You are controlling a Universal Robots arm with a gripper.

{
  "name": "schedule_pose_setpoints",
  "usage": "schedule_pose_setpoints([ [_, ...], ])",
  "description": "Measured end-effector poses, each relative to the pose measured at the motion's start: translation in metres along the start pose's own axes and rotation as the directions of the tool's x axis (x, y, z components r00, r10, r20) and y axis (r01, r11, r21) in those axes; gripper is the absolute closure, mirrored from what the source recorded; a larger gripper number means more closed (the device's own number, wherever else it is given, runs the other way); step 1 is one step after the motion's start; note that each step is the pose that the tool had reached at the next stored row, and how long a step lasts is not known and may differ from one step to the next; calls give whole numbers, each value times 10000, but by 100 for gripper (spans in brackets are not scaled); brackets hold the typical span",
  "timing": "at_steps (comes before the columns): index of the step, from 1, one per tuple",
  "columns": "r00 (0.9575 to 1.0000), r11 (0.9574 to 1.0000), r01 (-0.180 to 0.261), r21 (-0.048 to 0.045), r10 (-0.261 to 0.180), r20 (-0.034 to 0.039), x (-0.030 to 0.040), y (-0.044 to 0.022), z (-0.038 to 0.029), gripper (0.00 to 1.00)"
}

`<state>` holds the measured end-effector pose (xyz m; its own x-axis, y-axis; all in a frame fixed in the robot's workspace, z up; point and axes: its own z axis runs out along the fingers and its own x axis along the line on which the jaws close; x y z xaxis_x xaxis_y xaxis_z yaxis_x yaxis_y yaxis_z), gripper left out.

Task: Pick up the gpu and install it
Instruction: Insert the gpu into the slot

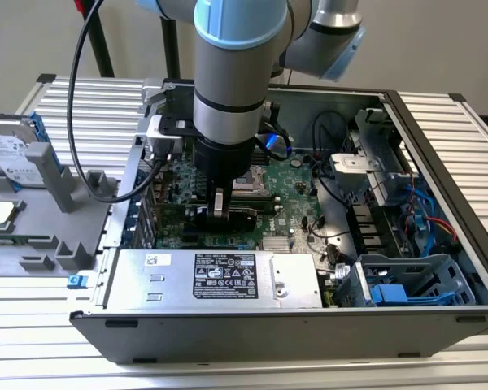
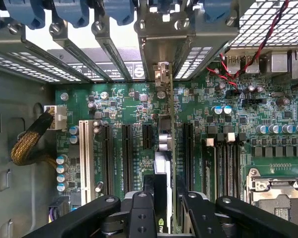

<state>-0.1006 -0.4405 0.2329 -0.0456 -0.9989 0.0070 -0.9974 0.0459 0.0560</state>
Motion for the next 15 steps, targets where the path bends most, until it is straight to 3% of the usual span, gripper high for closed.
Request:
schedule_pose_setpoints([
  [8, 10000, 10000, 1, 3, -1, 0, 0, -1, 6, 100],
  [9, 10000, 10000, 2, 12, -2, 21, -2, -3, 13, 0],
  [15, 10000, 10000, 1, 1, -1, 0, 0, -1, 9, 0],
])
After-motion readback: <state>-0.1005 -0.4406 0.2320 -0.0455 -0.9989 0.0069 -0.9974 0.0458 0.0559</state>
